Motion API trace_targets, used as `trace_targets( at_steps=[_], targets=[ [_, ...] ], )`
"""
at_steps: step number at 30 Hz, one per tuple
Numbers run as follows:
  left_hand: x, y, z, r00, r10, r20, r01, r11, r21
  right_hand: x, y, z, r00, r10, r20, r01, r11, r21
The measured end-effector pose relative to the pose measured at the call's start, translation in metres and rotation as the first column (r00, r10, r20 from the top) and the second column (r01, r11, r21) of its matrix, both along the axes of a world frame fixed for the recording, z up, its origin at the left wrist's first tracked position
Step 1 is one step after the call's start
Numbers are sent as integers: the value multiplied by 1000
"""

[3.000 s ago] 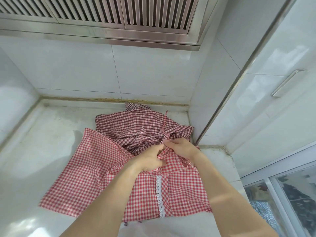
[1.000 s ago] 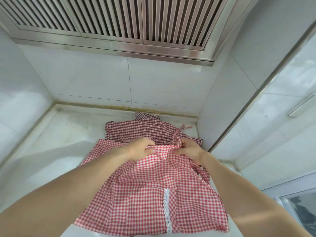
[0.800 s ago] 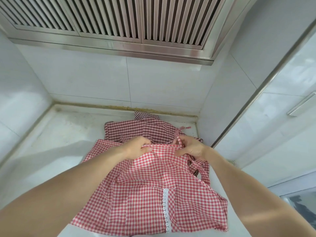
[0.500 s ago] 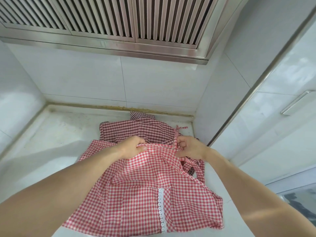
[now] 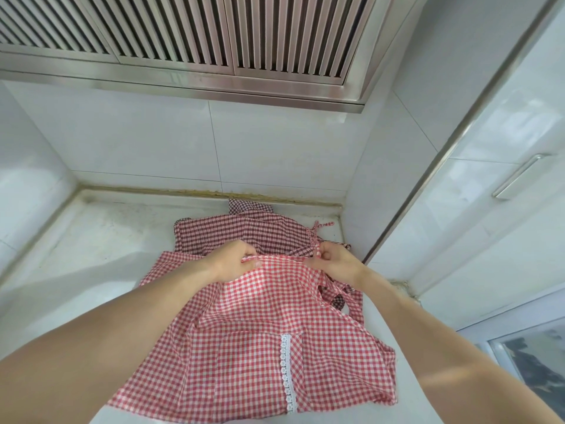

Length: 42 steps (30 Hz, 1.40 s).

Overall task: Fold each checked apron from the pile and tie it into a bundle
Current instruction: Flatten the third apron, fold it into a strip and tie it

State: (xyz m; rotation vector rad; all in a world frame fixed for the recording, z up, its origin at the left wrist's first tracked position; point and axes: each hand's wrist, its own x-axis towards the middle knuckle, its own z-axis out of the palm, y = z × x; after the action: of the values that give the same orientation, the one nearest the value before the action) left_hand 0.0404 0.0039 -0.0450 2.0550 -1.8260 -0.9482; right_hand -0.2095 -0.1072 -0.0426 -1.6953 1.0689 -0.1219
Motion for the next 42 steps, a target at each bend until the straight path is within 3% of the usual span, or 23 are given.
trace_targets(
  at_steps=[4, 7, 11, 15, 17, 20, 25, 28, 30, 32, 35, 37, 40, 42],
  targets=[
    [-2, -1, -1, 992, 78, 101, -75, 997, -31, 3, 2, -2, 995, 38, -98, -54, 984, -168],
    [1, 2, -1, 980, 28, 198, -34, 999, 27, 2, 3, 6, 995, -97, -10, 95, 985, -145],
    [38, 23, -6, 957, -12, 291, -34, 988, 152, -5, 0, 7, 987, -146, -67, 135, 979, -152],
    [93, 58, -15, 877, 69, 475, -228, 931, 286, -11, 4, 8, 980, -139, -141, 115, 979, -167],
    [114, 75, -14, 804, 88, 588, -312, 905, 291, -14, 5, 8, 974, -154, -166, 123, 976, -181],
    [146, 102, -8, 774, 147, 616, -374, 891, 258, -20, 6, 6, 954, -233, -189, 175, 944, -281],
    [190, 142, -2, 813, 386, 436, -460, 885, 75, -22, 15, 9, 881, -449, -149, 391, 868, -306],
    [194, 156, 10, 822, 566, 57, -569, 821, 47, -28, 12, 10, 806, -563, -181, 535, 824, -185],
    [190, 167, 20, 701, 656, -281, -661, 745, 89, -28, 18, 17, 785, -596, -170, 589, 803, -92],
    [186, 172, 23, 593, 667, -451, -709, 698, 99, -28, 23, 23, 775, -612, -159, 607, 790, -81],
    [186, 176, 26, 546, 642, -539, -770, 638, -19, -26, 29, 29, 775, -623, -101, 609, 781, -139],
    [191, 180, 29, 568, 625, -536, -763, 643, -58, -26, 33, 31, 776, -621, -113, 592, 778, -211],
    [197, 184, 44, 702, 554, -446, -629, 777, -25, -31, 44, 42, 823, -546, -159, 490, 823, -288],
    [201, 186, 57, 775, 491, -398, -502, 861, 87, -36, 50, 49, 861, -428, -276, 368, 897, -244]
  ],
)
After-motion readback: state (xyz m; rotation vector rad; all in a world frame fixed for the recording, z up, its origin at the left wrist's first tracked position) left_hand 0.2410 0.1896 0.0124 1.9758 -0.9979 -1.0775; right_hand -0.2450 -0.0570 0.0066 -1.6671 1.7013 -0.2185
